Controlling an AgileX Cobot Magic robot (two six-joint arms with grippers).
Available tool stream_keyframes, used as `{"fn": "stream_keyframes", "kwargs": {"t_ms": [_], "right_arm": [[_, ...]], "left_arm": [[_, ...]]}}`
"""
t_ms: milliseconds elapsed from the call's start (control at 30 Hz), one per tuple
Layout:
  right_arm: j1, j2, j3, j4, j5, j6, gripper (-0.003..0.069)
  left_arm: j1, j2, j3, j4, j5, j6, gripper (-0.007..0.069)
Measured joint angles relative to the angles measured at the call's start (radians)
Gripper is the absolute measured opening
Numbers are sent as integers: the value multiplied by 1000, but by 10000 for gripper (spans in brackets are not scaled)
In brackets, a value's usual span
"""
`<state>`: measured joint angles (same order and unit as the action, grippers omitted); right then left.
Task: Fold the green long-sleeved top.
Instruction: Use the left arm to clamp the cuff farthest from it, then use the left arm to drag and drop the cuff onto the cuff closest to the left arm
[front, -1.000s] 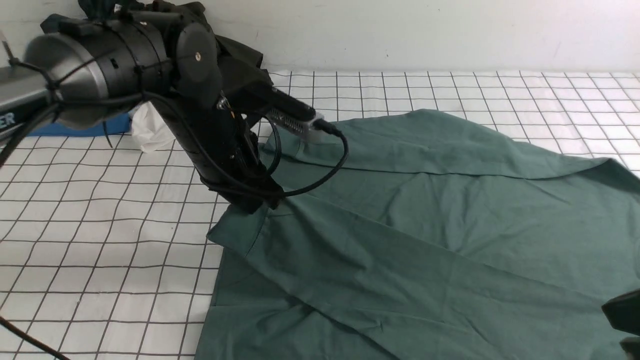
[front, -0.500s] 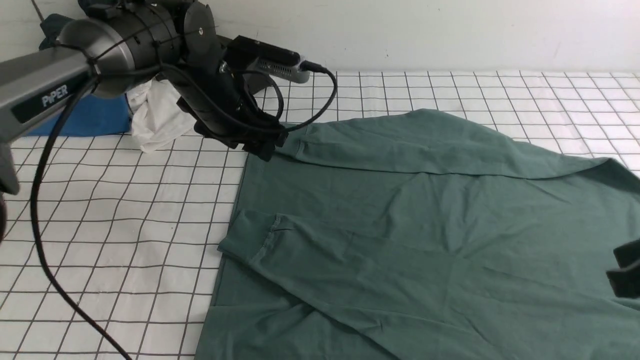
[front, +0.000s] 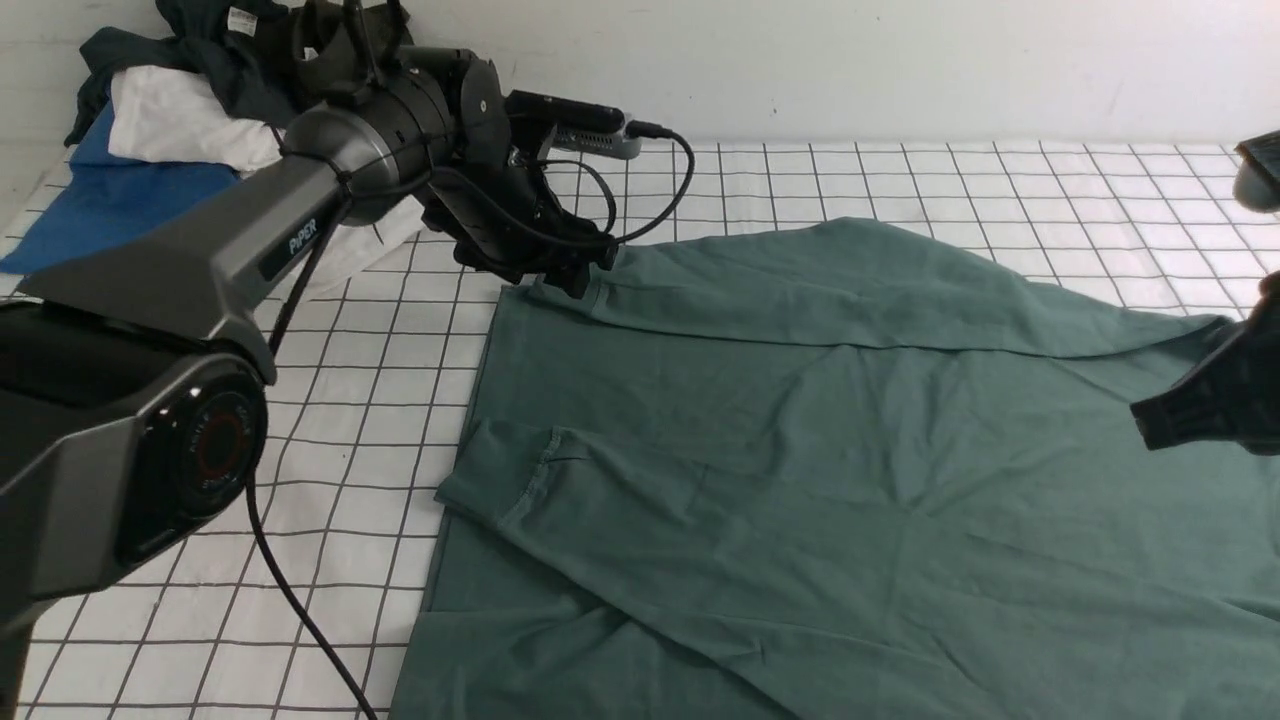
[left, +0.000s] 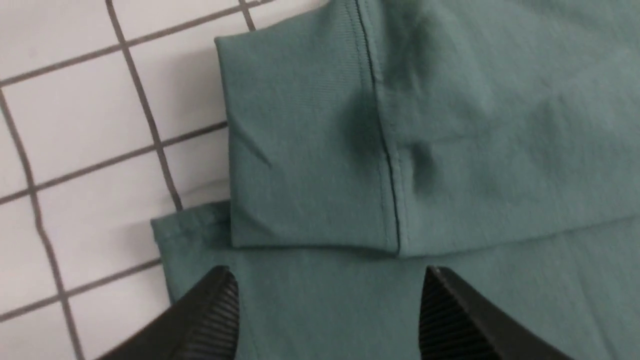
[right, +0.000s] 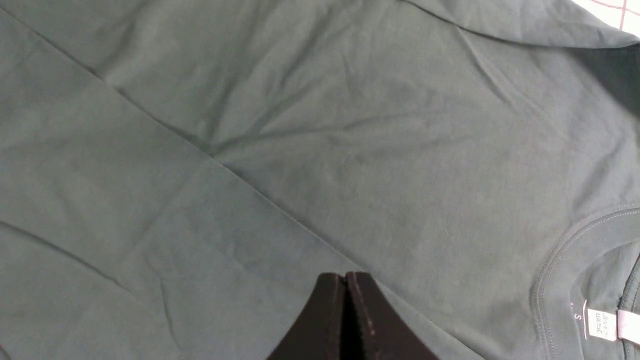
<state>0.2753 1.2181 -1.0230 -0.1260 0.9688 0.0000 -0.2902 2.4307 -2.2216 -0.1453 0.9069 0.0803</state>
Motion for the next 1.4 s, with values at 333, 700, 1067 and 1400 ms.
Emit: {"fn": "stream_keyframes", "kwargs": {"t_ms": [333,700,1067,1400], "right_arm": [[0,35,0,-10,16,0,-14],[0,35,-1,-15,18,0,-14],[0,35,-1,-16,18,-6,-14],[0,35,-1,-29,2,-6,-14]], "left_arm": [[10,103,-33,4,-197,-125,447],[10,125,-33,3,-236,-143,367],[10,118,-60,2,-188,-112,57],[10,0,-179,-83,77,6,15]]}}
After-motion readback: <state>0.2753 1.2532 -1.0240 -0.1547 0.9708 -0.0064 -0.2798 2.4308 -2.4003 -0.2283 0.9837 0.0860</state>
